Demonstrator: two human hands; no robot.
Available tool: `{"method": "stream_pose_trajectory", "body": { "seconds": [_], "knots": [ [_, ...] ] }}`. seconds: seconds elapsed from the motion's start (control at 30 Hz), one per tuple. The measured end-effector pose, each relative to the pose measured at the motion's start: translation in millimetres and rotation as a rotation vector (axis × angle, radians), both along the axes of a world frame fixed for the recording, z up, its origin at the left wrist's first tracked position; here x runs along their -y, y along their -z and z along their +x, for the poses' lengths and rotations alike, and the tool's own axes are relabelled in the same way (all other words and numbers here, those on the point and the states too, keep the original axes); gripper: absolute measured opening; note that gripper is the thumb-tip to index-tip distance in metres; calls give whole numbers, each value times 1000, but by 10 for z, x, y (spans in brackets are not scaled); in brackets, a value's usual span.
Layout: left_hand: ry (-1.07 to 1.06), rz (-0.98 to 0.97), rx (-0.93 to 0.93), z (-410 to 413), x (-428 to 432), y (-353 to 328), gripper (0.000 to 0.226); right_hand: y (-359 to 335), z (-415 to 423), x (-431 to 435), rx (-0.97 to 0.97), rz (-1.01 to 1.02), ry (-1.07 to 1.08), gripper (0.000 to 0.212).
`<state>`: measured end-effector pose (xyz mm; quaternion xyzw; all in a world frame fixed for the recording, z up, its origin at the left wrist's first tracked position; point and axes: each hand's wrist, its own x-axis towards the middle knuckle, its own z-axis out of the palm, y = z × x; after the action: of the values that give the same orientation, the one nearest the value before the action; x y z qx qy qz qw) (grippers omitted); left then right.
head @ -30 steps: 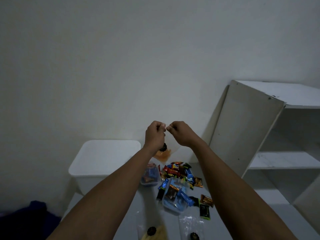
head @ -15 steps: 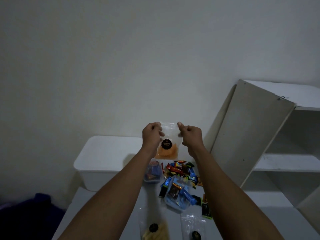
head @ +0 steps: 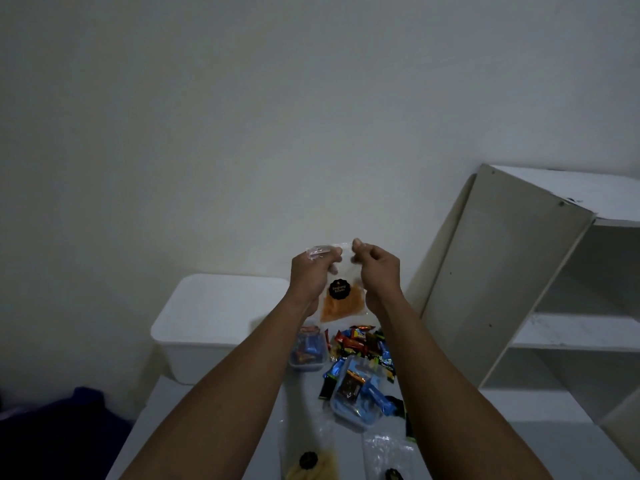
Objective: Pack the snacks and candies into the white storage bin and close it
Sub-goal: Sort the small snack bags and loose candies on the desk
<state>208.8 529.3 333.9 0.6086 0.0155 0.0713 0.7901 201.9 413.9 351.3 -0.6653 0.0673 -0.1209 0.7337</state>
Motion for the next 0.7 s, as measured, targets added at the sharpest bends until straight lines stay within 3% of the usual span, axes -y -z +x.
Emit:
{"method": "stream_pose_trajectory", "body": {
  "seconds": [0.2, 0.33, 0.53, 0.6, 0.7],
  "knots": [
    [-73, -70, 55, 10, -84, -45, 5, 8, -4, 101, -12, 116, 38, 25],
    [-114, -94, 59, 29, -93, -83, 10, 0, -19, 119, -20, 75, -87, 23],
    [-191, -141, 56, -2, -4, -110, 20, -25, -52, 60, -21, 47, -38, 17],
    [-186, -46, 104, 13, -64, -105, 18, -12, -83, 121, -32, -61, -95, 18],
    [-54, 245, 195, 26, -154, -90, 17, -49, -79, 239, 30, -249, -160, 15]
  ]
}}
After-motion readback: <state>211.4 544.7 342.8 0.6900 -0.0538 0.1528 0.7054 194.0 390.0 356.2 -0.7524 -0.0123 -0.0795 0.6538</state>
